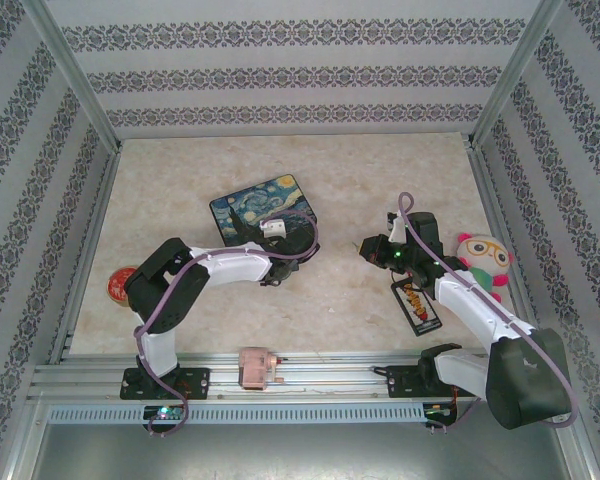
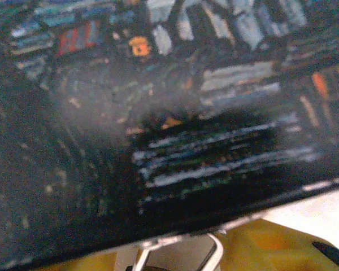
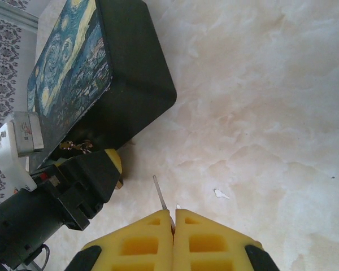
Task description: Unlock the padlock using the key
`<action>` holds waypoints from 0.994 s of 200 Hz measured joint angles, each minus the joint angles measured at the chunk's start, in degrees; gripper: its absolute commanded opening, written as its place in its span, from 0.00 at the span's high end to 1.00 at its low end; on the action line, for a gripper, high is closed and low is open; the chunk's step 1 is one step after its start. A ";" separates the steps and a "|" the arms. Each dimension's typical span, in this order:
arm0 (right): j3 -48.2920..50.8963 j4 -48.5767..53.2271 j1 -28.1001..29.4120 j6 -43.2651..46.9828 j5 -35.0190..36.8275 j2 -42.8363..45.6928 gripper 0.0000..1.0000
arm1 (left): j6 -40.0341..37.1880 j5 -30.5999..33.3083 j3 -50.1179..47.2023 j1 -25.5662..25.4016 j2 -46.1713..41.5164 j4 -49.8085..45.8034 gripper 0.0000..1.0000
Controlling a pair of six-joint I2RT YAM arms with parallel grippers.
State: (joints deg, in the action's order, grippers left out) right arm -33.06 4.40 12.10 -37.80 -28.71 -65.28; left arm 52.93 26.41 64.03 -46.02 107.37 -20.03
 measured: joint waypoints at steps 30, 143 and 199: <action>0.00 -0.04 0.00 0.00 0.04 0.00 1.00 | -0.09 0.17 0.02 0.00 0.42 -0.17 0.56; 0.02 -0.37 0.02 0.00 0.42 0.00 1.00 | -0.48 0.11 0.17 0.02 1.77 -0.31 0.73; 0.61 -1.60 2.36 0.28 0.83 -0.24 1.00 | 0.63 -3.02 0.13 0.20 1.36 1.66 0.74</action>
State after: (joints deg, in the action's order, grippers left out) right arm -32.45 2.81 14.46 -37.52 -27.88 -65.52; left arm 53.56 23.40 64.16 -45.82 108.73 -18.37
